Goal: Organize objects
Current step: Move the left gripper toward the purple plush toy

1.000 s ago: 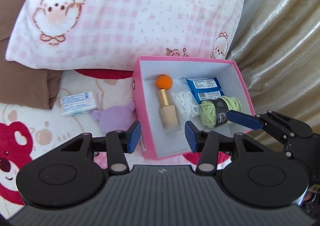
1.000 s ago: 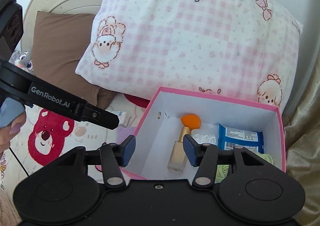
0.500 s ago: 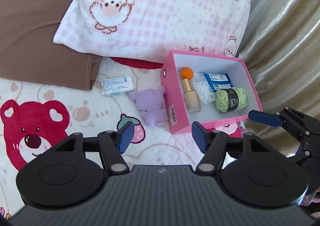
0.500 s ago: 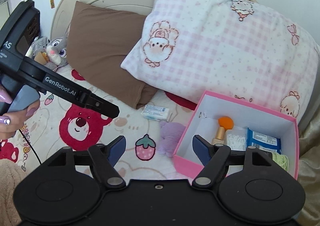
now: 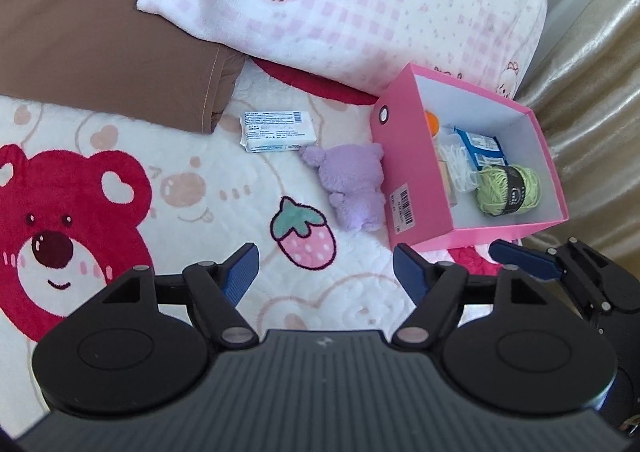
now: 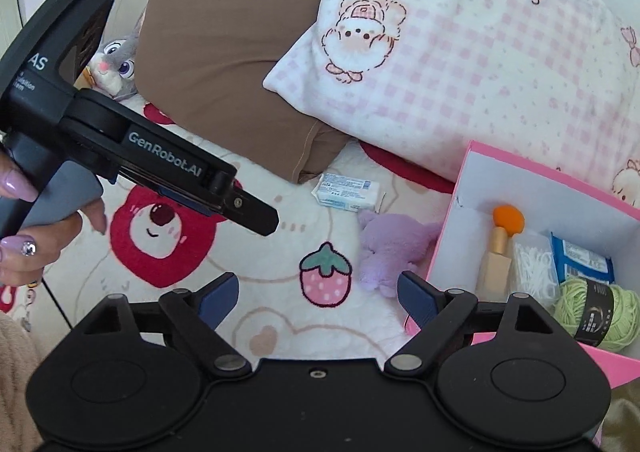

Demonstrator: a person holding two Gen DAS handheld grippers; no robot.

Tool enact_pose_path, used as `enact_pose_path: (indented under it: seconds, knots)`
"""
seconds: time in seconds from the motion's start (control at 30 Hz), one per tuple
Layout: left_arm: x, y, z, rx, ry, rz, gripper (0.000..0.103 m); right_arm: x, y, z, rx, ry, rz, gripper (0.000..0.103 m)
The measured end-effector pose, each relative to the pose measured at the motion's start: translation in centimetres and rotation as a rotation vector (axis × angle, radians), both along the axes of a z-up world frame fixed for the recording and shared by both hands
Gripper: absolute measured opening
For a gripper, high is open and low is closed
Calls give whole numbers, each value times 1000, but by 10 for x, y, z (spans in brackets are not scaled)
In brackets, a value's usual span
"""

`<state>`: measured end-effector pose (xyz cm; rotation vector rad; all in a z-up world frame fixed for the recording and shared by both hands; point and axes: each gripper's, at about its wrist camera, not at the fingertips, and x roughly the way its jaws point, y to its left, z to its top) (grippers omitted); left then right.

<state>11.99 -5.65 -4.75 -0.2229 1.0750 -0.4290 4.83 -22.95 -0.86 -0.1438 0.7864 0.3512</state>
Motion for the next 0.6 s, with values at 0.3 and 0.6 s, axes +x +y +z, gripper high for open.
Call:
enact_pose_path:
  seconds: [0.3, 0.6]
  knots:
    - [25, 7, -42, -114, -35, -22, 71, 33, 21, -31, -201, -102, 11, 76]
    - [38, -1, -81, -324, -3, -75, 49, 35, 53, -68, -438, -129, 82, 60]
